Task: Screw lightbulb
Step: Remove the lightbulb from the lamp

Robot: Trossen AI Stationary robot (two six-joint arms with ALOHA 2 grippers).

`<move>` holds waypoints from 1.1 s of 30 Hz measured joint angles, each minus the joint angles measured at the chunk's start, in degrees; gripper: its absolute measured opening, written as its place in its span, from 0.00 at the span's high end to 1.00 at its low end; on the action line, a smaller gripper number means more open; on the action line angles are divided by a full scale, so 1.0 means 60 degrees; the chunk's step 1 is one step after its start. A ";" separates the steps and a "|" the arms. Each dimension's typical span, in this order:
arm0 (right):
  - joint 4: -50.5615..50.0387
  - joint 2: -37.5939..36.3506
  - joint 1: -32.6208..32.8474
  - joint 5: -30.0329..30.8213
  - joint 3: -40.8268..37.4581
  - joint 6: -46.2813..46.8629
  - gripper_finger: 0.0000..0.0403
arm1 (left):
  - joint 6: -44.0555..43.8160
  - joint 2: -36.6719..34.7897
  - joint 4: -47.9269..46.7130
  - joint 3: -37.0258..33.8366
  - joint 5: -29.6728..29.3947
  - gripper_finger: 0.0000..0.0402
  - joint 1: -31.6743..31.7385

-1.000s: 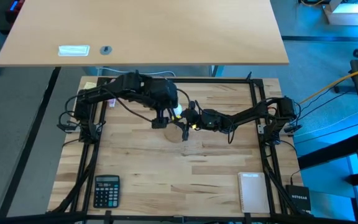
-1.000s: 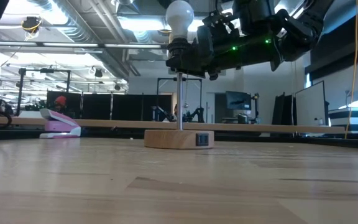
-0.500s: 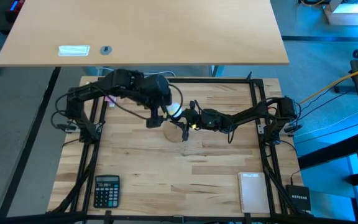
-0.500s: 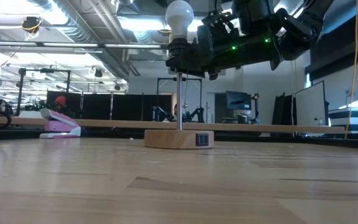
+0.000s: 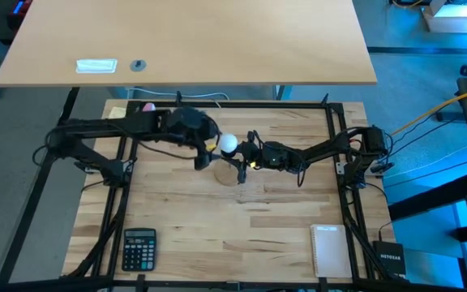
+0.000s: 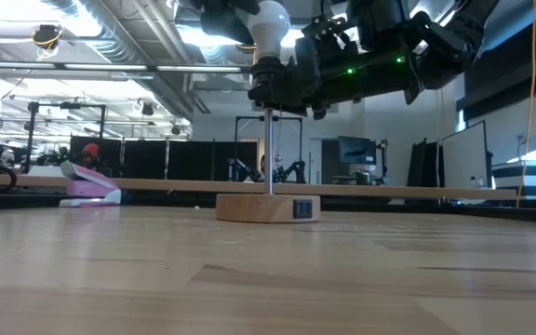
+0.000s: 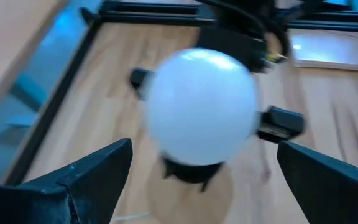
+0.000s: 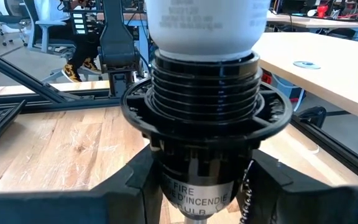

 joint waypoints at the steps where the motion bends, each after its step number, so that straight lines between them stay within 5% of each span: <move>1: 0.0003 0.0000 0.0000 0.0003 0.0011 0.0000 0.62 | 0.0000 0.0012 0.0197 -0.0153 0.0090 0.03 -0.0027; 33: -0.0575 0.0004 -0.0142 0.0377 0.0379 0.0218 0.62 | -0.2908 -0.0096 0.0020 -0.0279 -0.0373 0.03 -0.2116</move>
